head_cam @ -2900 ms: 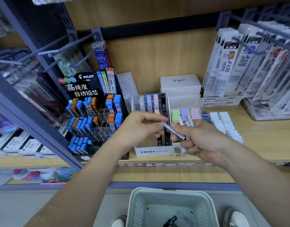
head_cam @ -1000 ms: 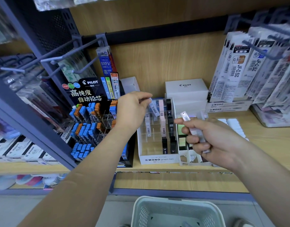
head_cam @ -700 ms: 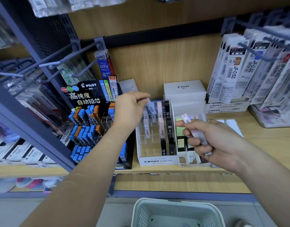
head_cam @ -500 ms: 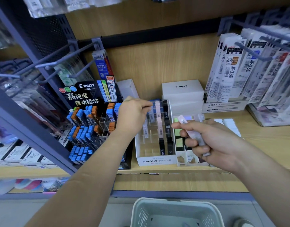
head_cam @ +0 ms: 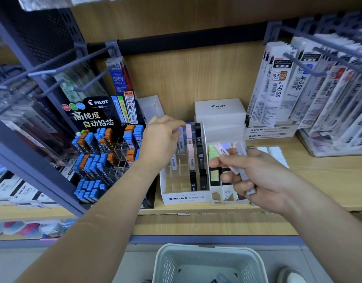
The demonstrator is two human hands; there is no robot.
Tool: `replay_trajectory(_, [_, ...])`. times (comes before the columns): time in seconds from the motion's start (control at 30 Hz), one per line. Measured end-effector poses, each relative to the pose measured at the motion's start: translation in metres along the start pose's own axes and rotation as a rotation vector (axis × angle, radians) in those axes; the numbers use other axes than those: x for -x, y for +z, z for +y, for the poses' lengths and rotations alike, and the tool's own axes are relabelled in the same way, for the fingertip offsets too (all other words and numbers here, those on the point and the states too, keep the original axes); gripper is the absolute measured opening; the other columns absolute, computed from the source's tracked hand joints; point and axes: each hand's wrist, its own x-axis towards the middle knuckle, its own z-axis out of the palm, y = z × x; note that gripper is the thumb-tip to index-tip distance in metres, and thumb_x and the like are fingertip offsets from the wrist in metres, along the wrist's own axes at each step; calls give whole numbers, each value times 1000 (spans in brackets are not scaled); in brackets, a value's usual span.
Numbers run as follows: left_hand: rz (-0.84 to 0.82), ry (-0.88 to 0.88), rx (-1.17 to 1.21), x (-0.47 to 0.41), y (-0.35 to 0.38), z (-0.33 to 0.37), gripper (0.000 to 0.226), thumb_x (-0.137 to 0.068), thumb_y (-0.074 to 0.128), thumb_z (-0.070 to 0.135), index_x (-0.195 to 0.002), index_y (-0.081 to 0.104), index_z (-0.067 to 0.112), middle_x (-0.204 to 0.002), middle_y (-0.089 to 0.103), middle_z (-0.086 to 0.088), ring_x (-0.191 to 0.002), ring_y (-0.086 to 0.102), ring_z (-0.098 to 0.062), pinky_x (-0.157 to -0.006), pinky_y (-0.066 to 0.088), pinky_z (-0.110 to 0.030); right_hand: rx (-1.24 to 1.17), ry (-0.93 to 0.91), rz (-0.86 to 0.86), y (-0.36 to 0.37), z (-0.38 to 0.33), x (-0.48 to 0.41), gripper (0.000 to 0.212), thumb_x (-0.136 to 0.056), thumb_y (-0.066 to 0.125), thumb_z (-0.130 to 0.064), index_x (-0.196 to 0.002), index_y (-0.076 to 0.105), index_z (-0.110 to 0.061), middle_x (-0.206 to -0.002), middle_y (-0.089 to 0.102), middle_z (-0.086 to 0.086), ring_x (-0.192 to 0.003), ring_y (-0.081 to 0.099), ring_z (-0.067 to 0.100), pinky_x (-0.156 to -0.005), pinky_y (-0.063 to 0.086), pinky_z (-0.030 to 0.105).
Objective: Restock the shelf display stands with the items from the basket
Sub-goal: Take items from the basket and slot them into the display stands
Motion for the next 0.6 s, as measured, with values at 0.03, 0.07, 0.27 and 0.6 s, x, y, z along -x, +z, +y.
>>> replay_trajectory(0.03, [-6, -63, 54, 0, -6, 8, 19, -87, 65, 10, -103, 73, 17, -92, 66, 5, -87, 54, -15, -80, 41, -21, 11, -9, 9, -1, 0, 0, 3, -93, 60, -8, -93, 58, -10, -91, 75, 8, -48, 56, 9, -32, 23, 13])
replay_trajectory(0.07, [-33, -149, 168, -1, -15, 18, 17, -89, 64, 14, -102, 73, 19, -88, 65, 11, -81, 55, -7, -77, 43, -18, 23, -20, 19, -2, -1, -1, 4, -92, 62, -8, -90, 60, -10, -91, 76, 9, -48, 56, 9, -32, 22, 13])
replay_trajectory(0.27, [-438, -387, 886, 10, -48, 75, 10, -85, 68, 17, -89, 74, 10, -86, 73, -12, -70, 61, -13, -71, 55, -24, 111, -145, 100, 0, -3, -6, 13, -81, 75, -15, -83, 66, -8, -68, 68, 5, -45, 46, 8, -34, 19, 16])
replay_trajectory(0.6, [-500, -543, 1022, 26, -52, 73, 6, -79, 70, 0, -84, 71, 2, -72, 70, -14, -62, 66, -15, -63, 57, -22, -100, -154, 53, 9, -4, -5, 11, -89, 68, -15, -97, 63, -9, -72, 56, 3, -52, 46, 7, -32, 19, 15])
